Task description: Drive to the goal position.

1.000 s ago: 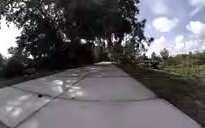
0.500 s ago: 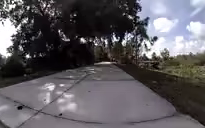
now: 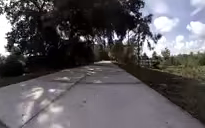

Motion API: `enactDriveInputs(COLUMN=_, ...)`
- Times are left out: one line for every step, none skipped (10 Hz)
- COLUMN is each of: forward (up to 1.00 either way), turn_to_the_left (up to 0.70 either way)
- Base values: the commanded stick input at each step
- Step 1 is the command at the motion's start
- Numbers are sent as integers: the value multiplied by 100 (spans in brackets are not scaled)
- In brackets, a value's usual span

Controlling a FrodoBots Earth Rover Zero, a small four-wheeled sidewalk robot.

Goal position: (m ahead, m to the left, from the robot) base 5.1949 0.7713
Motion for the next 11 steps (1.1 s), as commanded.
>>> enactDriveInputs(forward=85, turn_to_the_left=0)
enactDriveInputs(forward=85, turn_to_the_left=0)
enactDriveInputs(forward=85, turn_to_the_left=0)
enactDriveInputs(forward=85, turn_to_the_left=0)
enactDriveInputs(forward=85, turn_to_the_left=0)
enactDriveInputs(forward=85, turn_to_the_left=0)
enactDriveInputs(forward=85, turn_to_the_left=0)
enactDriveInputs(forward=85, turn_to_the_left=0)
enactDriveInputs(forward=85, turn_to_the_left=0)
enactDriveInputs(forward=85, turn_to_the_left=0)
enactDriveInputs(forward=85, turn_to_the_left=0)
